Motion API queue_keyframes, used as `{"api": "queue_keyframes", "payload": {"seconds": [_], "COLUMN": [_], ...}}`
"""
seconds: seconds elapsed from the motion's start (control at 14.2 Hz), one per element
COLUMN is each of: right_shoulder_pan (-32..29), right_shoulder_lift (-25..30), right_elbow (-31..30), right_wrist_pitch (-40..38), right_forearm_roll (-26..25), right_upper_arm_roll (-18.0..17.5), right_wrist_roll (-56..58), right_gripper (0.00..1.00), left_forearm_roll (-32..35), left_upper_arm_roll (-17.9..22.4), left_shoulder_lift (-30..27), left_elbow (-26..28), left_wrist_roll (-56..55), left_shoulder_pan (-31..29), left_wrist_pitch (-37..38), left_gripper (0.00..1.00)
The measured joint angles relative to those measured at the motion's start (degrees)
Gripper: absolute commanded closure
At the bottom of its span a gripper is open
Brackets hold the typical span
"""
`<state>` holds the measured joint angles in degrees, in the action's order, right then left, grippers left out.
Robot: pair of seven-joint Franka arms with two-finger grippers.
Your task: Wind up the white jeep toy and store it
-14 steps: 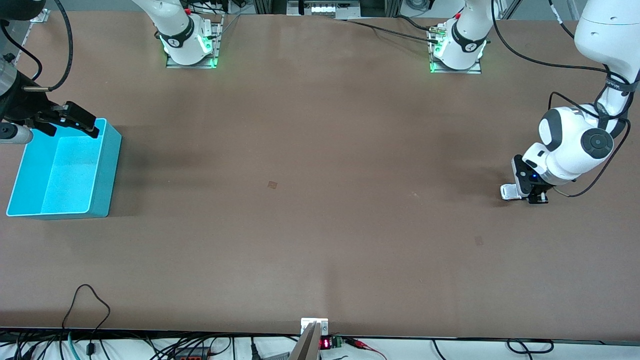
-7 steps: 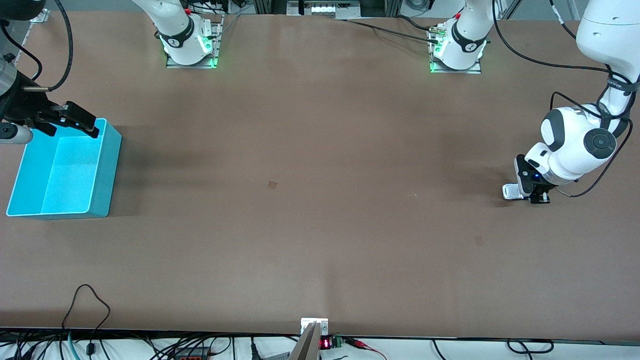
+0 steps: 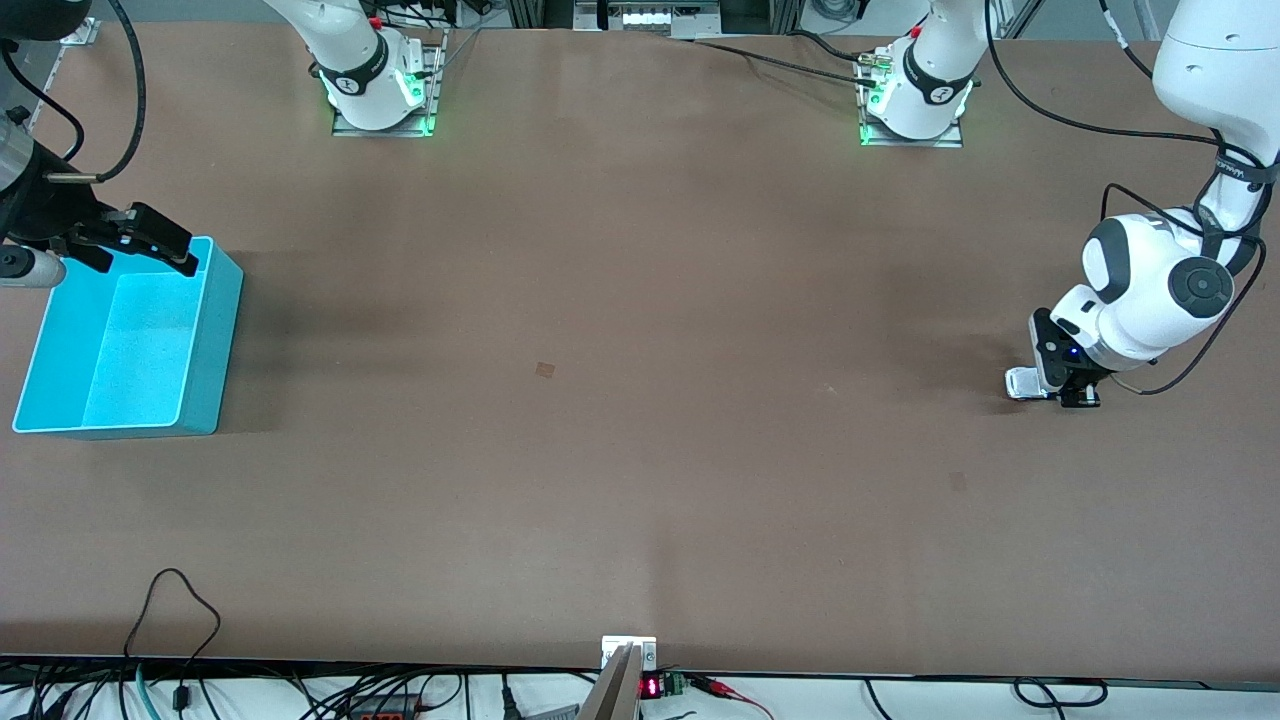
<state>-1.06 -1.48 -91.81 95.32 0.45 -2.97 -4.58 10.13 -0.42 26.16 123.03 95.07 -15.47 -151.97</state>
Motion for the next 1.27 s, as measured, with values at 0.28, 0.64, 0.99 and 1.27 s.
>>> {"api": "queue_keyframes", "payload": {"seconds": [0.28, 0.64, 0.99, 1.27], "right_shoulder_pan": [0.00, -0.01, -0.01, -0.01], "right_shoulder_lift": [0.00, 0.00, 0.00, 0.00], "right_elbow": [0.14, 0.15, 0.16, 0.16], "right_wrist_pitch": [0.00, -0.01, -0.01, -0.01], "right_forearm_roll": [0.00, 0.00, 0.00, 0.00], "right_upper_arm_roll": [0.01, 0.01, 0.01, 0.01], "right_wrist_roll": [0.00, 0.00, 0.00, 0.00], "right_gripper": [0.00, 0.00, 0.00, 0.00], "left_forearm_roll": [0.00, 0.00, 0.00, 0.00], "left_upper_arm_roll": [0.01, -0.34, -2.93, -5.57], "left_shoulder_lift": [0.99, 0.85, -4.19, -5.29], "left_elbow": [-0.20, -3.47, -8.96, -16.73], "left_wrist_roll": [0.28, 0.70, -4.97, -14.59], "left_shoulder_pan": [-0.24, -0.41, -0.30, -0.31], "left_wrist_pitch": [0.15, 3.57, 20.23, 34.60], "left_gripper": [0.00, 0.00, 0.00, 0.00]}}
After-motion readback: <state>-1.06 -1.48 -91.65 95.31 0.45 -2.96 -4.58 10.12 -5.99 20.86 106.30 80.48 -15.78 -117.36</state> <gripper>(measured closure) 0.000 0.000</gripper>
